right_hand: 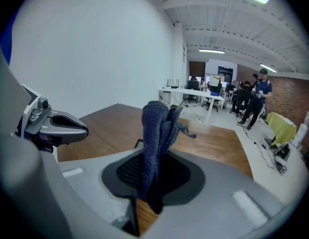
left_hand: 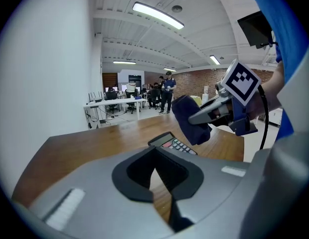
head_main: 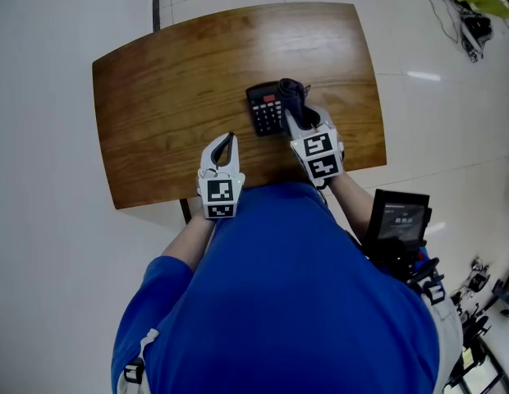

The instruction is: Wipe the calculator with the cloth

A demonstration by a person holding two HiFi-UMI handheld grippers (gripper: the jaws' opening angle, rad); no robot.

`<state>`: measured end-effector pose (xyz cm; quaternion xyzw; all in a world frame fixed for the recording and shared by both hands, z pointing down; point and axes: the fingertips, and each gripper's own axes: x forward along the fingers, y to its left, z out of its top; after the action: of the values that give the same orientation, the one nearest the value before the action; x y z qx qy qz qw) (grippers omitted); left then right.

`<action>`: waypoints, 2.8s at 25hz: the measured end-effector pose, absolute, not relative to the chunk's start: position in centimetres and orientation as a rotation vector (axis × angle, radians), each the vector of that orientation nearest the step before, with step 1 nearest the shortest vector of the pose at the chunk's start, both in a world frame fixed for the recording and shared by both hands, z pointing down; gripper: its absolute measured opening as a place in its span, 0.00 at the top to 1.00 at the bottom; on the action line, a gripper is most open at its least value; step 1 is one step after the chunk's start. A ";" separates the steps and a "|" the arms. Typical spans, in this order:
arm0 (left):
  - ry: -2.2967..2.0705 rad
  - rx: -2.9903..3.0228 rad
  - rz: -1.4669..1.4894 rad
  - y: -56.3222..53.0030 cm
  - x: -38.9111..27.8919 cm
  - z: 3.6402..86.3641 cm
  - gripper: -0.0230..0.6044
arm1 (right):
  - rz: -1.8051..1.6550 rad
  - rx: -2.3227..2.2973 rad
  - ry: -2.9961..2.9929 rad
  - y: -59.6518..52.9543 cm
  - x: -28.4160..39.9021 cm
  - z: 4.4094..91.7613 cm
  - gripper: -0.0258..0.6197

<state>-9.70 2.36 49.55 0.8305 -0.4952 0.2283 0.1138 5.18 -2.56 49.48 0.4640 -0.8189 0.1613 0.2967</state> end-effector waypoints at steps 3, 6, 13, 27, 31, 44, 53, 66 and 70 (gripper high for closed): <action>-1.470 2.440 0.625 4.1 -10.4 48.6 0.96 | 0.394 1.249 -2.196 0.1 4.3 48.0 0.83; -1.470 2.463 0.576 5.8 -10.9 47.5 0.96 | 0.365 1.274 -2.206 2.9 3.4 46.8 0.83; -1.405 2.524 0.530 3.9 -8.9 46.8 0.96 | 0.367 1.344 -2.182 3.4 4.6 46.2 0.83; -1.406 2.560 0.498 10.3 -6.3 45.3 0.96 | 0.317 1.384 -2.217 11.5 6.3 44.7 0.83; -1.451 2.554 0.483 12.0 -3.9 44.0 0.96 | 0.290 1.377 -2.255 13.3 8.5 43.6 0.83; -1.615 2.433 0.547 20.8 3.2 41.6 0.96 | 0.289 1.294 -2.415 21.2 15.6 41.7 0.83; -1.666 2.431 0.492 24.6 3.0 41.4 0.96 | 0.261 1.255 -2.447 25.0 15.8 40.8 0.83; -1.643 2.463 0.441 26.2 0.5 39.8 0.96 | 0.249 1.290 -2.410 27.1 13.3 39.7 0.83; -1.626 2.497 0.444 26.3 0.2 40.4 0.96 | 0.269 1.299 -2.409 27.3 12.6 39.4 0.83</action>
<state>0.17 26.29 40.40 0.8272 -0.5386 0.1469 0.0645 12.58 27.28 39.36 0.4634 -0.8592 0.0960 0.1944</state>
